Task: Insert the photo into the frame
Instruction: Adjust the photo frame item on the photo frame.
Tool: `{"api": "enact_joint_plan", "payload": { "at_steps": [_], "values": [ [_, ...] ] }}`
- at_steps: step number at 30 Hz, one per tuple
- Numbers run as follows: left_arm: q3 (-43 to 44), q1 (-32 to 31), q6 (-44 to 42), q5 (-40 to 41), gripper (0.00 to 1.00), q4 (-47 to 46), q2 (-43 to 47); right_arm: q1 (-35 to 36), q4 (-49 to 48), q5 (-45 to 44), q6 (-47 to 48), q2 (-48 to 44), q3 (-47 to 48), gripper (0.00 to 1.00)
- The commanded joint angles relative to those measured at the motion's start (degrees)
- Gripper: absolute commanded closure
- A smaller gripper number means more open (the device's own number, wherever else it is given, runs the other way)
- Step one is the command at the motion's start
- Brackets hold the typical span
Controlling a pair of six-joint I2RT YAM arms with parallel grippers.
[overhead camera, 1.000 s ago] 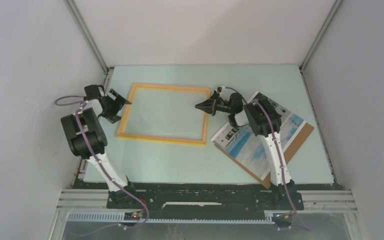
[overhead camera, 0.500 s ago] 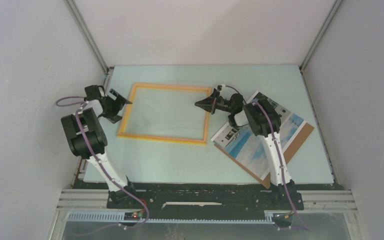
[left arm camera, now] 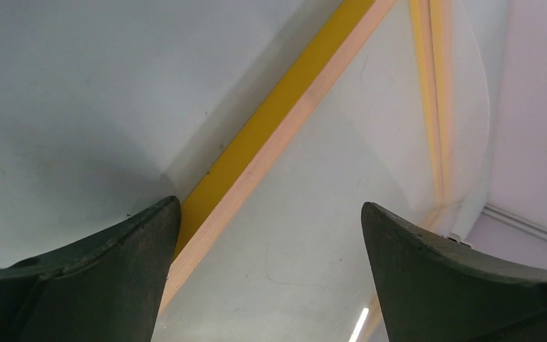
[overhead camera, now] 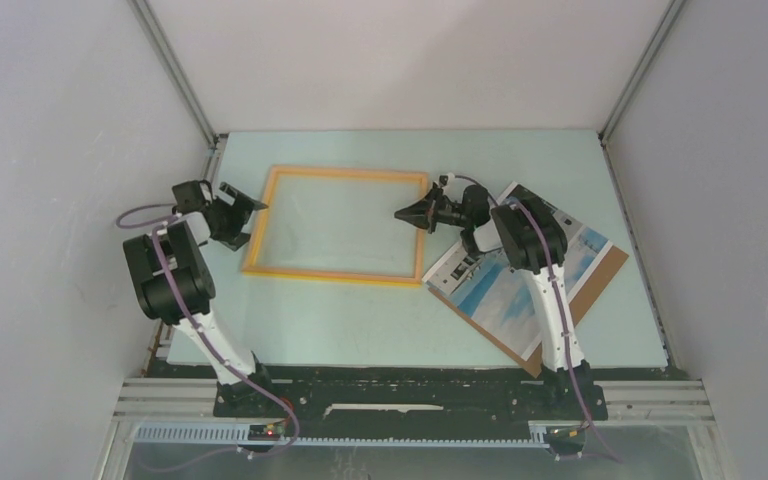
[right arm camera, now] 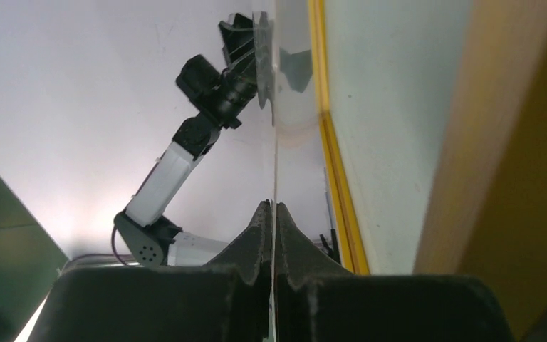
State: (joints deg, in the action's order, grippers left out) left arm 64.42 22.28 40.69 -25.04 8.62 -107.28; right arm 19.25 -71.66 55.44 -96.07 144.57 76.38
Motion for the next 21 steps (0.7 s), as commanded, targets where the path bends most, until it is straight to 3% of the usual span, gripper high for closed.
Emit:
{"api": "enact_joint_plan", "payload": {
  "at_steps": [1,5,10,15,17,21],
  "values": [
    [-6.5,-3.2,6.6,-5.8,0.0,-0.9,5.1,-1.1,14.4,3.0,13.2,-8.1,-2.4,0.98],
    [-9.0,-3.2,4.8,-2.9,0.0,1.8,11.0,-2.3,31.9,3.8,27.0,-12.4,-2.0,0.97],
    [-3.2,-3.0,-4.1,6.2,0.0,13.9,17.9,-3.7,33.1,5.3,28.3,-12.1,-2.1,0.98],
    [-3.0,-2.6,-5.0,6.5,0.0,16.9,18.1,-4.0,31.6,5.8,26.8,-11.1,-1.8,0.98],
    [-5.3,-2.6,-3.7,5.6,0.0,16.5,19.9,-3.8,30.5,6.2,26.1,-10.8,-1.6,0.92],
    [-12.3,-2.6,0.3,4.1,0.0,11.2,28.5,-3.0,27.3,6.3,24.4,-10.5,-1.5,0.68]
  ]
}}
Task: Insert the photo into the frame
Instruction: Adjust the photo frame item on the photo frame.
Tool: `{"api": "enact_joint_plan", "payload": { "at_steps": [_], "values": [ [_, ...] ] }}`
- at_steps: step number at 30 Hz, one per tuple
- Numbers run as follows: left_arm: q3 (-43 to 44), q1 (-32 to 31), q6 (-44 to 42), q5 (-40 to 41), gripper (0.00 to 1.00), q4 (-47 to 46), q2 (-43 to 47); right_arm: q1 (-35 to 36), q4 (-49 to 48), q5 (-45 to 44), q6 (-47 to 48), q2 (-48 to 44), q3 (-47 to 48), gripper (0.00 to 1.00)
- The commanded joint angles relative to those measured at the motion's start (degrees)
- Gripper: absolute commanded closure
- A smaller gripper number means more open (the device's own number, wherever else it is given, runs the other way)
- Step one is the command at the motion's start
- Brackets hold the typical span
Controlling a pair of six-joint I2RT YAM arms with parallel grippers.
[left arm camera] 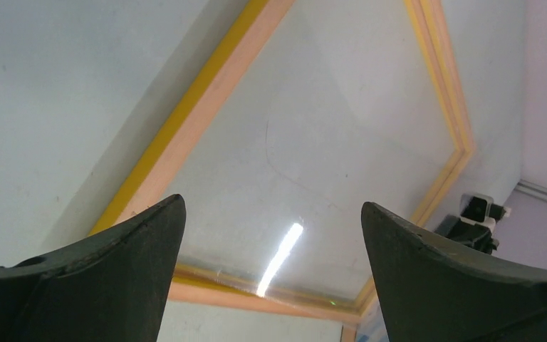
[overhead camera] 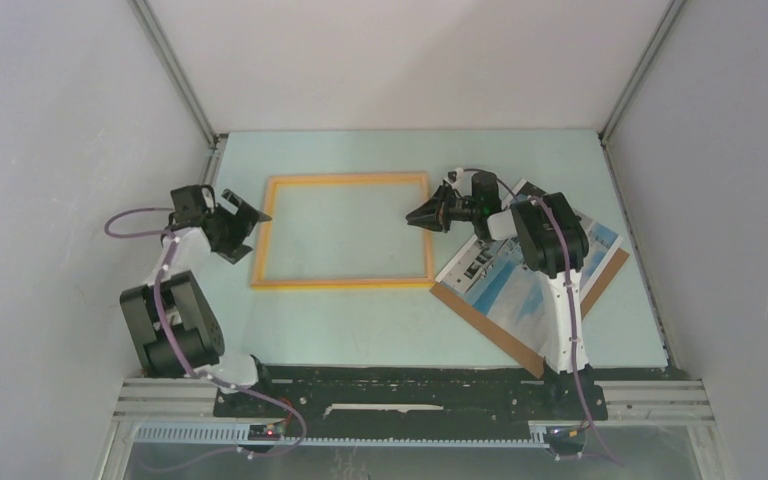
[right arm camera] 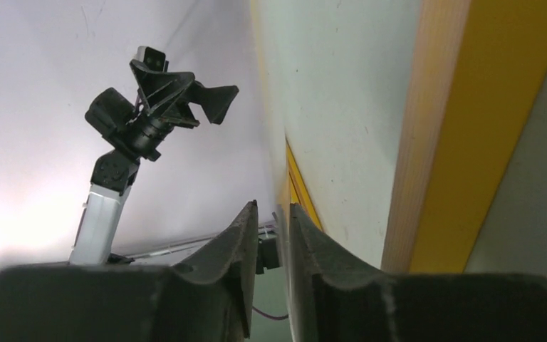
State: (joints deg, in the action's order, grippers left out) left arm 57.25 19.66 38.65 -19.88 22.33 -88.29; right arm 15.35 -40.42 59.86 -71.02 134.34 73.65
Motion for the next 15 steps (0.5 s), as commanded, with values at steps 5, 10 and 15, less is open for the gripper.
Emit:
{"api": "enact_joint_plan", "payload": {
  "at_steps": [5,10,15],
  "values": [
    [-5.3,0.0,0.1,0.3,0.0,-0.5,13.9,2.9,8.3,-2.9,8.9,-4.2,1.8,0.61],
    [-1.8,0.0,-1.1,1.0,0.0,0.8,10.9,3.5,22.2,-10.0,19.0,-8.8,1.6,0.61],
    [0.5,0.0,-0.7,0.6,0.0,-0.8,9.0,3.8,23.4,-10.8,20.2,-10.4,1.5,0.86]
  ]
}}
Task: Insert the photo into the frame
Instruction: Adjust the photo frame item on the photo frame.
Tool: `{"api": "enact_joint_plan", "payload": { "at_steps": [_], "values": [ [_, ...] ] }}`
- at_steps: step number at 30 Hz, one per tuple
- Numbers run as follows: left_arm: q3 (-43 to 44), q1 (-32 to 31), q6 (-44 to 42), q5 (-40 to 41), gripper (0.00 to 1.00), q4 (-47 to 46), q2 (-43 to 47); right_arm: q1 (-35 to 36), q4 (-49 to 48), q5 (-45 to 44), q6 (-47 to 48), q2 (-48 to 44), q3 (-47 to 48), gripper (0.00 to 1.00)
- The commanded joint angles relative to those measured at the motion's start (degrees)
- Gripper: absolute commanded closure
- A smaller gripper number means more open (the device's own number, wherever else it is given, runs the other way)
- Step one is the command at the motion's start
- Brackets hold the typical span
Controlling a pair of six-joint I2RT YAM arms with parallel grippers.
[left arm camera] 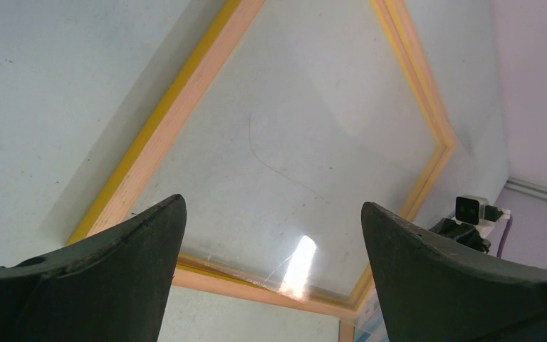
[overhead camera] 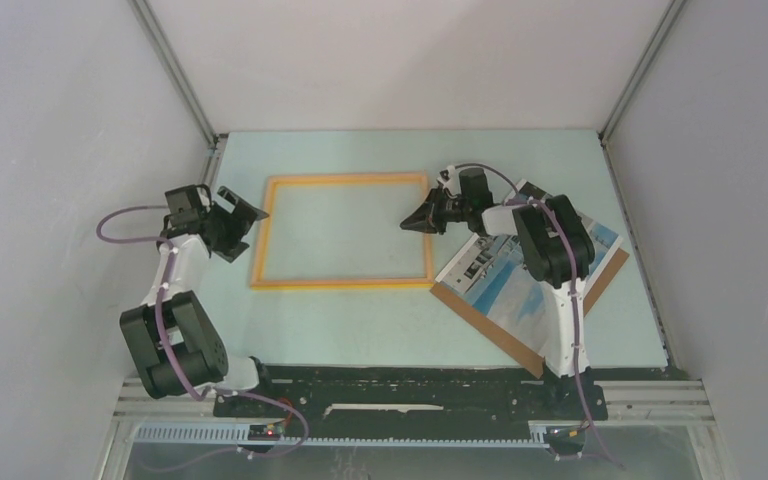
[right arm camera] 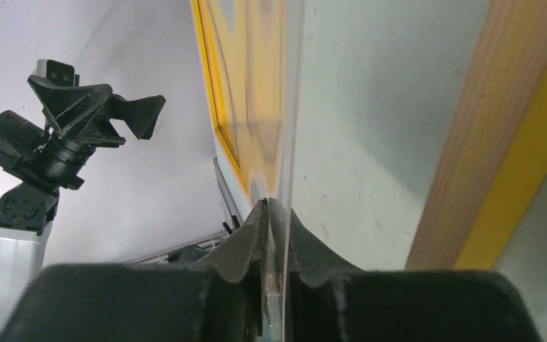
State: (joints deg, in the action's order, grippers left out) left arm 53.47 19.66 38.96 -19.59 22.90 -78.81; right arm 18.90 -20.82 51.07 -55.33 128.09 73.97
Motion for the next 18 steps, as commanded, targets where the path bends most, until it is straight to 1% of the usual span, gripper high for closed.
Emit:
{"api": "enact_joint_plan", "payload": {
  "at_steps": [1,3,5,8,14,16,18],
  "values": [
    [4.4,0.0,-1.0,-0.1,0.0,-1.7,-0.6,0.2,3.9,-1.9,4.8,-4.5,1.2,0.92],
    [4.7,0.0,-1.7,0.1,0.0,-2.2,-0.7,0.0,4.0,-1.7,5.5,-5.4,1.2,1.0],
    [4.9,0.0,-2.5,0.8,0.0,-2.4,-0.6,-0.4,2.7,0.0,4.6,-5.6,1.2,1.0],
    [6.0,0.0,-2.9,0.5,0.0,-2.4,-1.7,-1.2,0.2,3.0,-0.1,-5.1,1.0,1.0],
    [8.7,0.0,-2.3,-2.4,0.0,-1.9,-3.8,-1.2,-14.2,7.9,-14.0,-2.8,0.8,1.0],
    [8.7,0.0,-2.8,-1.8,0.0,-1.7,-3.7,-1.2,-16.6,8.3,-16.6,-2.6,0.9,1.0],
    [8.2,0.0,-2.9,-1.5,0.0,-1.9,-3.6,-1.2,-16.9,8.5,-17.5,-2.6,1.4,1.0]
  ]
}}
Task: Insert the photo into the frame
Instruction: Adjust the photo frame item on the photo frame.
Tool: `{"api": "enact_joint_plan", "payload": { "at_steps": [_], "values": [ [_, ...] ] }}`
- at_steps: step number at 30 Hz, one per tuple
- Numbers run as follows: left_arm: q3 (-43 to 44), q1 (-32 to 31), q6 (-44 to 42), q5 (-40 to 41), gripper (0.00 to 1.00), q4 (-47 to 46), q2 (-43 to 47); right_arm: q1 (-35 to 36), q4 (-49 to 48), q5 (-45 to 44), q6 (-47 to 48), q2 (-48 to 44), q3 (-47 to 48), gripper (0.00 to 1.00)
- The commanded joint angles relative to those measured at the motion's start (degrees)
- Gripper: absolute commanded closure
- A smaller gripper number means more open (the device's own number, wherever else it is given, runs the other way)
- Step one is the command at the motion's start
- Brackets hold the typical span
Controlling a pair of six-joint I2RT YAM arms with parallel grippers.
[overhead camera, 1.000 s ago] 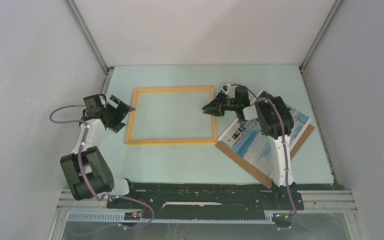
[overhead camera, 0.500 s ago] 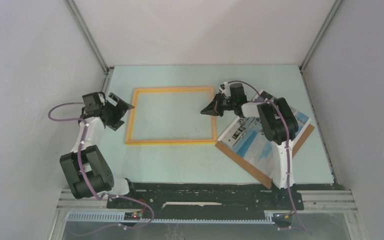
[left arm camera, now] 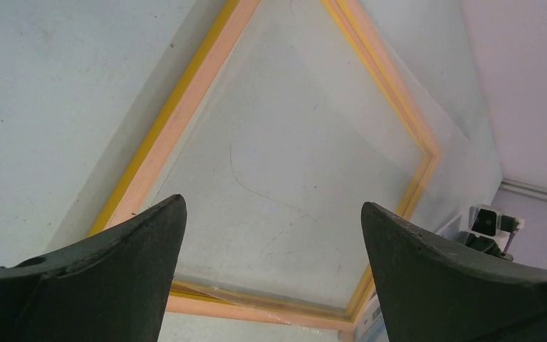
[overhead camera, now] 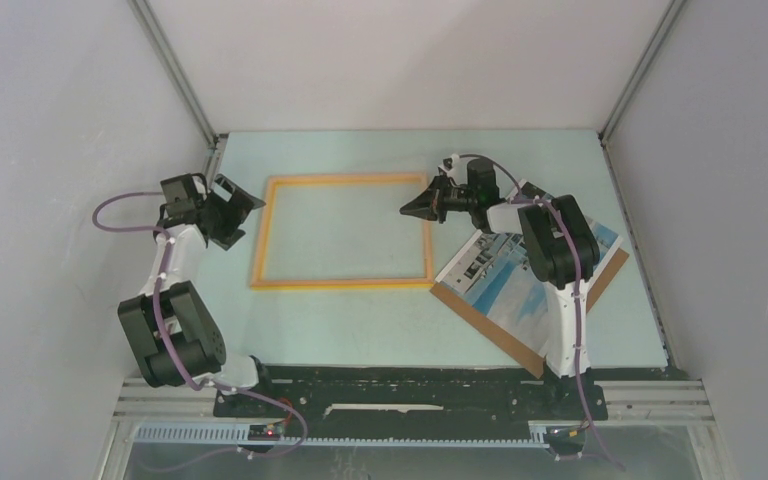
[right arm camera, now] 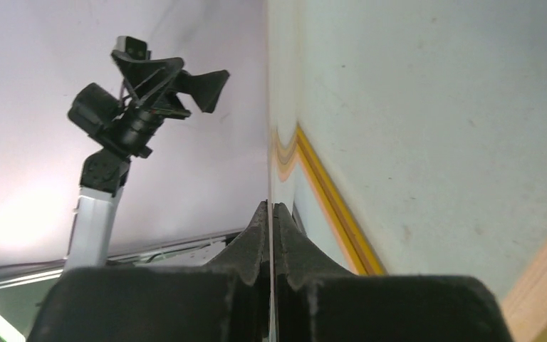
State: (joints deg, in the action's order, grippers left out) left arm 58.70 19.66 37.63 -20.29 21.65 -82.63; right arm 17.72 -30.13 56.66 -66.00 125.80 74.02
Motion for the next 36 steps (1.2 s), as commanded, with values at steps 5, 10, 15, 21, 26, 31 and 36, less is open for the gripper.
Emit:
{"api": "enact_joint_plan", "payload": {
  "at_steps": [5,10,15,21,26,31,36],
  "values": [
    [1.9,0.0,-1.8,-0.8,0.0,-1.2,0.7,0.2,-7.5,3.6,-7.8,0.3,1.9,1.0],
    [1.7,0.0,-1.9,-1.0,0.0,-1.3,0.3,0.1,-12.2,4.1,-14.2,0.3,1.6,1.0],
    [0.4,0.0,-1.8,-0.7,0.0,-2.1,0.6,0.1,-2.6,2.7,-9.4,-2.3,3.4,1.0],
    [-4.5,-1.3,1.5,-2.8,0.0,-1.8,6.3,-0.3,0.5,1.3,-7.7,-2.9,3.5,1.0],
    [-16.4,-6.9,11.1,-2.5,0.0,-3.0,17.5,-0.3,-2.5,1.3,-10.4,-2.0,3.8,1.0],
    [-30.7,-12.3,25.6,4.3,0.0,-4.5,29.5,0.0,-3.1,1.4,-11.3,-2.1,3.6,1.0],
    [-39.2,-13.7,36.1,4.2,0.0,-13.3,37.2,0.2,-4.8,1.5,-12.7,-1.6,3.5,1.0]
  ]
}}
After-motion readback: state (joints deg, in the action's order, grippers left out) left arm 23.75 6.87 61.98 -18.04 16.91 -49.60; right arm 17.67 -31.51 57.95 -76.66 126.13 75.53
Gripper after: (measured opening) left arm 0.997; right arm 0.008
